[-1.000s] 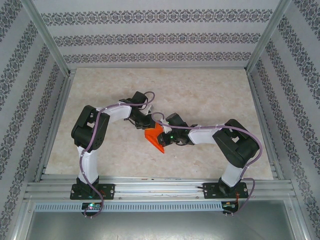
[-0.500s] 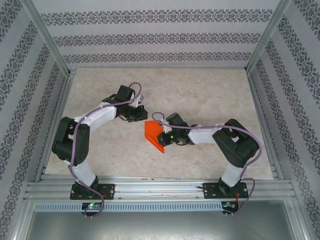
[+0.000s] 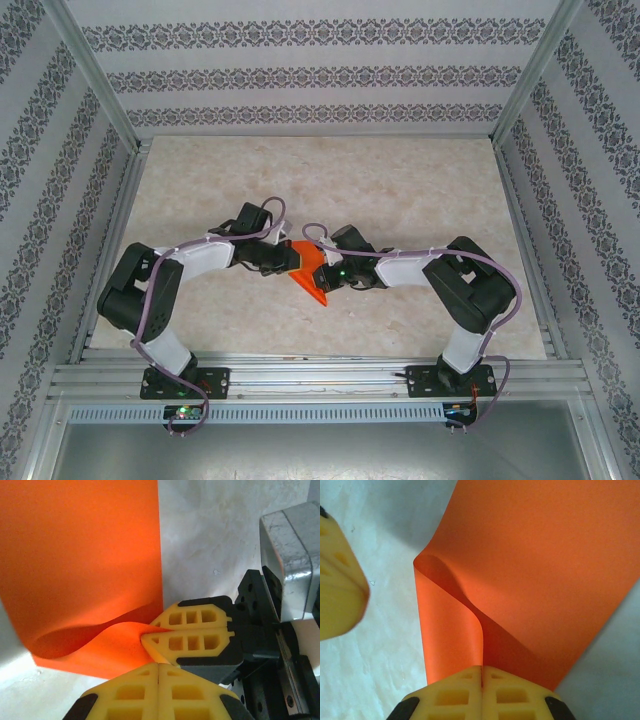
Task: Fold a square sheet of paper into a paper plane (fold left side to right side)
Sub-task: Third fold the triangle at the center of the table.
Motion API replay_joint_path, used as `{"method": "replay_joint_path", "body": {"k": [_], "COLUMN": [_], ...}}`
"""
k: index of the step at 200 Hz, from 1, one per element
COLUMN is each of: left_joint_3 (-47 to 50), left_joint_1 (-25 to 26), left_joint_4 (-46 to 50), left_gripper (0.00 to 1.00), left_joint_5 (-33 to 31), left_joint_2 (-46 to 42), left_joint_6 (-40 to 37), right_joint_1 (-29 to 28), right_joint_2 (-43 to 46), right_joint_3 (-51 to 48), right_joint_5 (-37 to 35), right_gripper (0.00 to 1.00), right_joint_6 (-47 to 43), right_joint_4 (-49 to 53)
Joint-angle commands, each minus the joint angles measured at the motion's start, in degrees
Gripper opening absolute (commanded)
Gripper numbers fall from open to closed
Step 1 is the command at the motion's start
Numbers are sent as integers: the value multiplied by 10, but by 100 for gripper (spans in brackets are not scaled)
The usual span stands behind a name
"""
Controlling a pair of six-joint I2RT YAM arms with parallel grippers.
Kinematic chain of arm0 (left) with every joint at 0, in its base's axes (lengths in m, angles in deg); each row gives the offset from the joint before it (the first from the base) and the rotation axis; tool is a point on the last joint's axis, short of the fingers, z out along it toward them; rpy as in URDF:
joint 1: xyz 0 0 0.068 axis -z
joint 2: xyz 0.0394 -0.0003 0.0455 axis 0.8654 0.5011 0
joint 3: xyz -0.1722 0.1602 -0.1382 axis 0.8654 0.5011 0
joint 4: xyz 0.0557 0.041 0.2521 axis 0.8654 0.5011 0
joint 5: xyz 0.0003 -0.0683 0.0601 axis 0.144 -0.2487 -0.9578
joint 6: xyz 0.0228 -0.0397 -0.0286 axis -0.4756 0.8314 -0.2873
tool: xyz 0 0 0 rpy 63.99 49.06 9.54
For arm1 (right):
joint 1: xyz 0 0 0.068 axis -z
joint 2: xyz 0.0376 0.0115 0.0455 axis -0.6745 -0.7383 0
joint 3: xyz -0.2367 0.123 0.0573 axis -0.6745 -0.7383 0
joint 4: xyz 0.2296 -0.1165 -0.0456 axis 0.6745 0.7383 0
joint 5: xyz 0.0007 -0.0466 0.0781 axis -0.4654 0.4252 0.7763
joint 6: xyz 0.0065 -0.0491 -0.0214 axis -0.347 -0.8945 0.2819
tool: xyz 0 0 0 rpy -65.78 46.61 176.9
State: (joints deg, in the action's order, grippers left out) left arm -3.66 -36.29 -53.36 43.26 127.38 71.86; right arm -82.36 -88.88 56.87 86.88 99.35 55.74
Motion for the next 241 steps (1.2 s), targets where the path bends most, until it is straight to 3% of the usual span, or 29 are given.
{"method": "replay_joint_path", "body": {"k": [1, 241], "left_joint_3": [-10, -20], "left_joint_1": [8, 18], "left_joint_4": [-24, 19], "left_gripper": [4, 4], "left_joint_5": [11, -31], "left_joint_2": [27, 102], "left_joint_6": [5, -39], "right_joint_1": [0, 6], "right_joint_2": [-29, -33], "right_joint_3": [-7, -5], "right_joint_5": [-15, -16], "right_gripper": [0, 0], "right_joint_6": [-2, -10], "right_joint_4": [49, 68]}}
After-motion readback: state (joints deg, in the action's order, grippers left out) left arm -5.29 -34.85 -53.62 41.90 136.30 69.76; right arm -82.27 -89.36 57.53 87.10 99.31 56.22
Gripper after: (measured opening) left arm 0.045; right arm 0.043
